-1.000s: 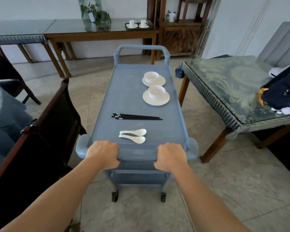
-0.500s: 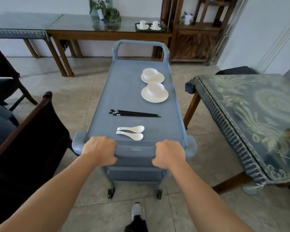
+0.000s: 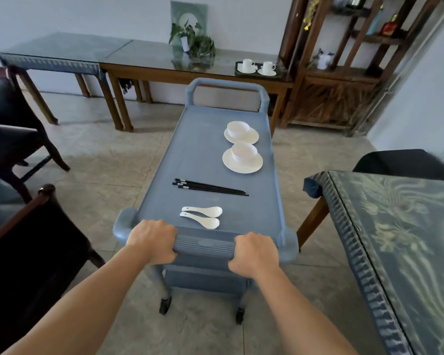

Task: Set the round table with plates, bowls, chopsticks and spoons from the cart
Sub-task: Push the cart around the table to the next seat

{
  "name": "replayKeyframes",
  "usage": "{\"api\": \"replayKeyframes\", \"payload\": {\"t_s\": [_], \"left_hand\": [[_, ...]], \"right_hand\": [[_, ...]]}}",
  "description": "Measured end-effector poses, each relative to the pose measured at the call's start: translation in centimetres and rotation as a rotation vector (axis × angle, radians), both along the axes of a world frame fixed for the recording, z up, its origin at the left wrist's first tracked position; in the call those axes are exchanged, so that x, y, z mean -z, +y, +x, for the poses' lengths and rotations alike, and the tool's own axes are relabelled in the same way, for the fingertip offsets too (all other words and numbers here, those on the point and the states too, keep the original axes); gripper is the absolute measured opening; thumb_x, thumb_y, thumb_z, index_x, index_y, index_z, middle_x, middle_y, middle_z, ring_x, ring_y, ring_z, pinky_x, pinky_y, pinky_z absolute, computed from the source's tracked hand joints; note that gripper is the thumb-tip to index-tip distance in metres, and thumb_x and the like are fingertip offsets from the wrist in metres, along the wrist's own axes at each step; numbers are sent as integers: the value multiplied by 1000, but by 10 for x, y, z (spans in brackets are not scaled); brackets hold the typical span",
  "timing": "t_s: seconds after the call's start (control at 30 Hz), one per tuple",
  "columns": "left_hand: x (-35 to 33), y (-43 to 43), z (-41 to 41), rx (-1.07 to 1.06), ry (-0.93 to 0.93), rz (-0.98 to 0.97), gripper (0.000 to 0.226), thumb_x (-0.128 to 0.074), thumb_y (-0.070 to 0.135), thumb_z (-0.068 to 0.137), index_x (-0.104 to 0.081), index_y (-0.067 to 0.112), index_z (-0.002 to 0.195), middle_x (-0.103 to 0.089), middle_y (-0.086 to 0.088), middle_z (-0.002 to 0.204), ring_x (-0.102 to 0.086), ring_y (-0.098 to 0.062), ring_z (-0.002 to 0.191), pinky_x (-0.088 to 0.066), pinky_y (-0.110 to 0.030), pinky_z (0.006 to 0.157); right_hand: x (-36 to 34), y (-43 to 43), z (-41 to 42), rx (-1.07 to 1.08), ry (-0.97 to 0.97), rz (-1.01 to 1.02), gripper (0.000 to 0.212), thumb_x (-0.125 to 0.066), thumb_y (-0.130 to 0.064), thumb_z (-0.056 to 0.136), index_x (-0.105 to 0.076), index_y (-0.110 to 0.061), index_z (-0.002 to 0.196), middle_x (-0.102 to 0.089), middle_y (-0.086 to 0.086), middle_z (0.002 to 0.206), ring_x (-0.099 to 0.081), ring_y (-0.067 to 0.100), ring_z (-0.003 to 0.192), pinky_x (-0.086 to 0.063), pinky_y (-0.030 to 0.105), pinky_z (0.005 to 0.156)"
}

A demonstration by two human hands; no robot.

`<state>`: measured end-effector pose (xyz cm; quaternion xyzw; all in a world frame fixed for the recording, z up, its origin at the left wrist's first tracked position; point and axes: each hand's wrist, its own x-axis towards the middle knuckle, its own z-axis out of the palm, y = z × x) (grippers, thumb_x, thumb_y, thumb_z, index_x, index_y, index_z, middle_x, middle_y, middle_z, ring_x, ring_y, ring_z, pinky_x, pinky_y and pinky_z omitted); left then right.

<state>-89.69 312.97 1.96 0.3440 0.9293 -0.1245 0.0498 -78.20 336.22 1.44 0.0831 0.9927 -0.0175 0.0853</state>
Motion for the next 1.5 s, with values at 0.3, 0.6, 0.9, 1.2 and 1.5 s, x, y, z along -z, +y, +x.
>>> {"api": "replayKeyframes", "payload": {"t_s": [0.3, 0.6, 0.9, 1.2, 1.5], "left_hand": [[-3, 77, -76, -148, -11, -9, 28, -47, 48, 59, -58, 27, 75, -64, 3, 73, -64, -23, 69, -36, -29, 57], [-4, 164, -132, -333, -15, -5, 23, -50, 48, 58, -53, 28, 69, -42, 8, 55, -52, -19, 56, -36, -28, 54], [3, 216, -192, -431, 23, 33, 26, -45, 49, 56, -50, 24, 61, -39, 6, 50, -42, -21, 46, -33, -29, 52], [4, 255, -293, -491, 5, 129, 35, -45, 58, 62, -50, 23, 65, -41, 6, 53, -49, -25, 53, -36, -30, 54], [-2, 273, -424, -588, -39, 162, 30, -48, 48, 63, -61, 24, 76, -64, -2, 73, -64, -29, 69, -37, -31, 56]], "right_hand": [[5, 86, -104, -112, 31, -23, 30, -56, -52, 61, -56, -23, 72, -64, -2, 74, -54, 28, 62, -37, 32, 58], [9, 184, -204, -281, 39, -52, 32, -53, -55, 58, -52, -26, 70, -61, -4, 69, -58, 28, 64, -37, 32, 57], [5, 245, -304, -421, 24, 11, 26, -50, -45, 56, -51, -22, 69, -53, -3, 66, -45, 27, 59, -38, 32, 58], [5, 284, -442, -502, 53, 67, 24, -48, -41, 57, -53, -23, 71, -50, -5, 64, -51, 26, 63, -36, 31, 58], [-1, 288, -594, -515, 0, 26, 20, -54, -35, 61, -56, -24, 77, -63, -5, 76, -61, 22, 74, -45, 32, 64]]}}
